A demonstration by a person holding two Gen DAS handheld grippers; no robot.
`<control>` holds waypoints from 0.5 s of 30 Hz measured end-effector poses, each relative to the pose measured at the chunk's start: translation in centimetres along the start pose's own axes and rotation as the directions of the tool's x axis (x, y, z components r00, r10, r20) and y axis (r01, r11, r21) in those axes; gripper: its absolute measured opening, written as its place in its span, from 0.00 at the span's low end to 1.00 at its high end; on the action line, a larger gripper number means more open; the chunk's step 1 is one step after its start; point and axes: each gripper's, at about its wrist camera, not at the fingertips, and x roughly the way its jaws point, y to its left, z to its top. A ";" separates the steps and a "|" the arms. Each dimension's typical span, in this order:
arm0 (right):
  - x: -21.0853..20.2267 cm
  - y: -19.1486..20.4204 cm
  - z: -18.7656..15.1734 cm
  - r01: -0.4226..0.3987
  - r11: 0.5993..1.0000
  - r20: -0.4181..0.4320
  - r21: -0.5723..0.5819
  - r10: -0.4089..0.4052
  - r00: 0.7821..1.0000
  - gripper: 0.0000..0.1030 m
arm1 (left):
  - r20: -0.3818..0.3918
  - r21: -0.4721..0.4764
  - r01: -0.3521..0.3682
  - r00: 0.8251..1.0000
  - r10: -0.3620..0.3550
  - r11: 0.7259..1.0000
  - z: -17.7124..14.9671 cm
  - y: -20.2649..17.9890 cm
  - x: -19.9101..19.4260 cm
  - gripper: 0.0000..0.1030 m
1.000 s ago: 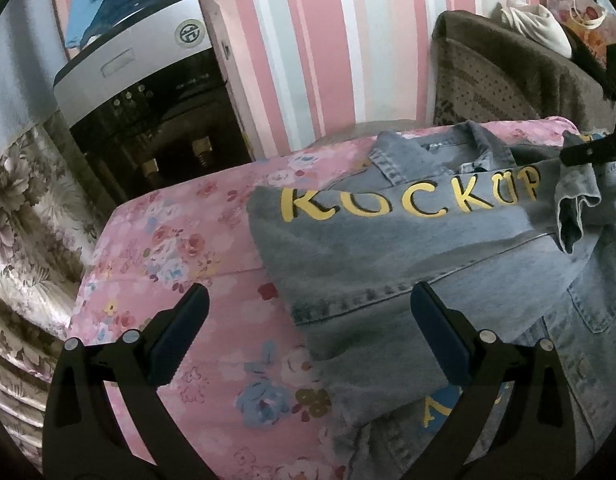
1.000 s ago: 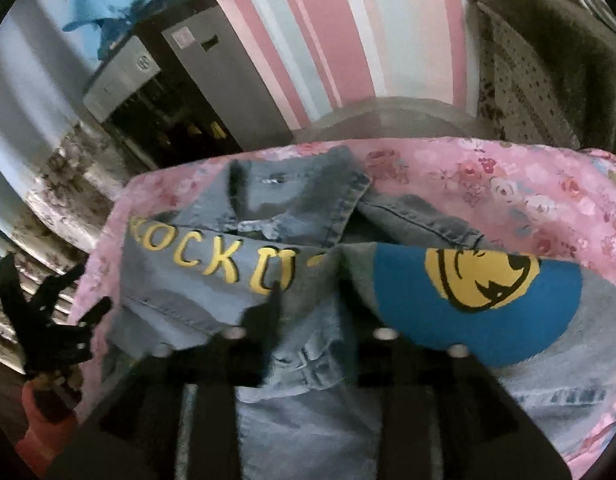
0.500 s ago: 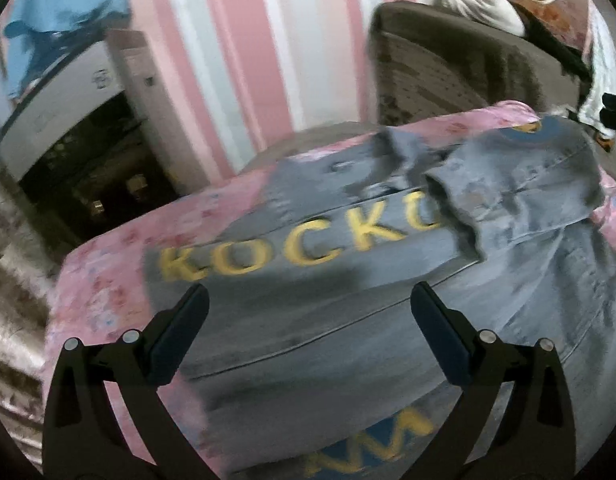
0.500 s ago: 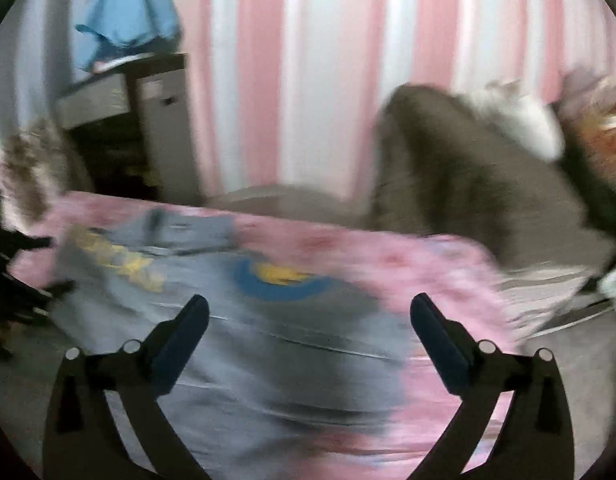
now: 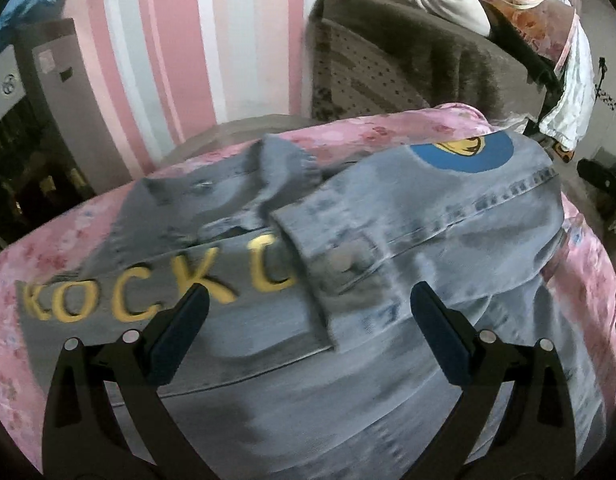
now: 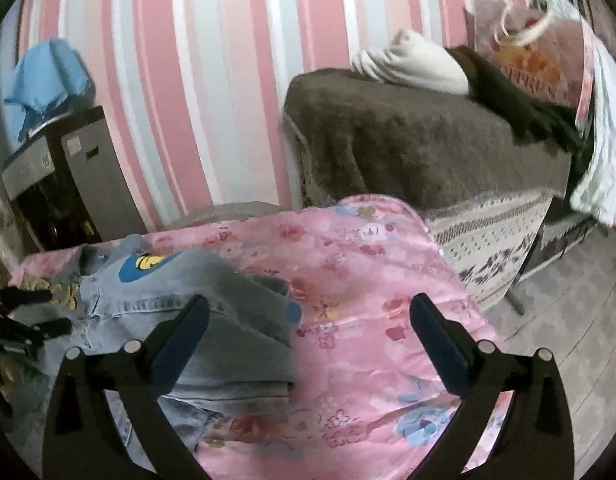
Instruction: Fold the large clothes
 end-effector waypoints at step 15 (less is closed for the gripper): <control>0.9 1.1 -1.3 -0.087 0.996 -0.051 0.022 0.088 0.995 0.97 | 0.007 -0.012 0.138 0.990 -0.138 0.990 0.1 0.4 -1.3 0.10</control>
